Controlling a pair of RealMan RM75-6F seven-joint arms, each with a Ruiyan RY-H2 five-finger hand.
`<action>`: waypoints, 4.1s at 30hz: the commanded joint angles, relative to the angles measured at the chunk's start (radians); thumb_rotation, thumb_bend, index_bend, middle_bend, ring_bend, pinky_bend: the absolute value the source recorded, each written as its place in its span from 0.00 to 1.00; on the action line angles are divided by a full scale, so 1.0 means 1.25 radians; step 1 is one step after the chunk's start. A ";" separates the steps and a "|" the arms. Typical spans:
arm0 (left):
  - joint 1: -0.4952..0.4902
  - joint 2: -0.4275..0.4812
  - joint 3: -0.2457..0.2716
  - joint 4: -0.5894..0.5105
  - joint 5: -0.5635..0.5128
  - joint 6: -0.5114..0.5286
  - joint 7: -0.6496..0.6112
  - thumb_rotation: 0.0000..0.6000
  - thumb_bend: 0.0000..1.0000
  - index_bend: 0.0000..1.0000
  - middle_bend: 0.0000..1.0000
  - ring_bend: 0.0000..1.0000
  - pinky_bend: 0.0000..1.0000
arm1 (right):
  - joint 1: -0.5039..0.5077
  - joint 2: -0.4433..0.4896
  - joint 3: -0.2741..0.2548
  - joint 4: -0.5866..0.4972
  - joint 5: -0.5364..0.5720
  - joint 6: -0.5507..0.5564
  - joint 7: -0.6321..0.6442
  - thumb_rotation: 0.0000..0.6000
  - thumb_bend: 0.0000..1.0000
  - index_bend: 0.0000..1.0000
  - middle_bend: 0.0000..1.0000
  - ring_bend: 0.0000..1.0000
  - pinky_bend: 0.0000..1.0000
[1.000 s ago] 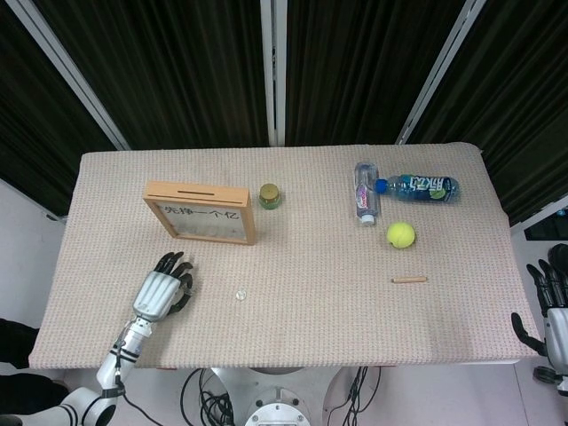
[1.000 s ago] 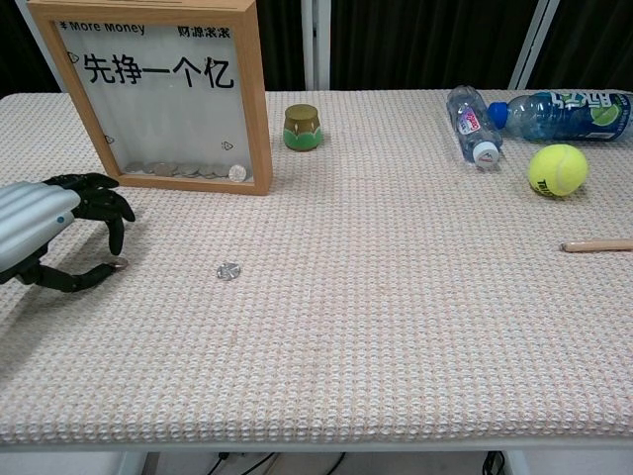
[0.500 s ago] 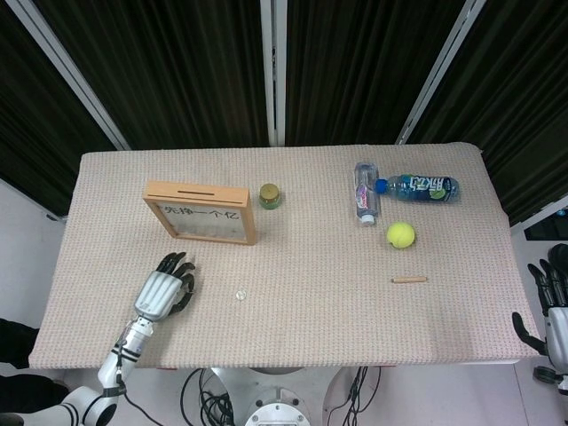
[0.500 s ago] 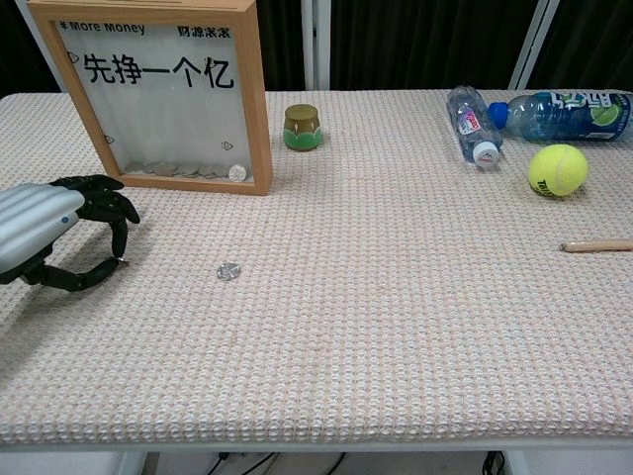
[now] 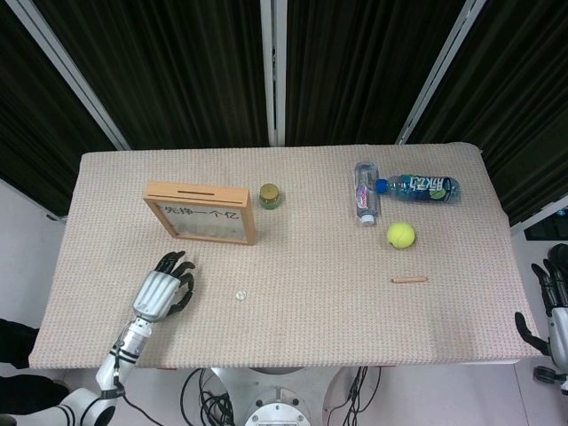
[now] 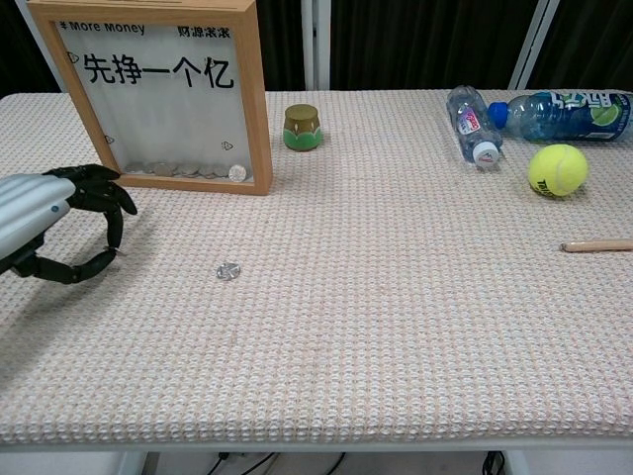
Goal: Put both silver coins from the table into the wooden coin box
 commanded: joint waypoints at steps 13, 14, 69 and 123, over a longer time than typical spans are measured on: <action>0.058 0.286 -0.062 -0.297 -0.049 0.105 0.099 1.00 0.44 0.61 0.29 0.09 0.14 | -0.001 0.001 0.006 -0.001 -0.006 0.014 0.007 1.00 0.33 0.00 0.00 0.00 0.00; 0.056 0.304 -0.071 -0.310 -0.052 0.108 0.109 1.00 0.44 0.61 0.29 0.09 0.14 | -0.002 0.002 0.006 -0.002 -0.006 0.015 0.006 1.00 0.33 0.00 0.00 0.00 0.00; -0.330 0.377 -0.289 -0.447 -0.519 -0.244 0.300 1.00 0.43 0.61 0.29 0.09 0.14 | -0.003 -0.004 0.008 0.018 -0.002 0.013 0.029 1.00 0.33 0.00 0.00 0.00 0.00; 0.051 0.432 0.065 -0.528 -0.030 0.142 0.090 1.00 0.38 0.42 0.30 0.13 0.20 | -0.009 0.001 0.008 0.014 -0.009 0.026 0.034 1.00 0.33 0.00 0.00 0.00 0.00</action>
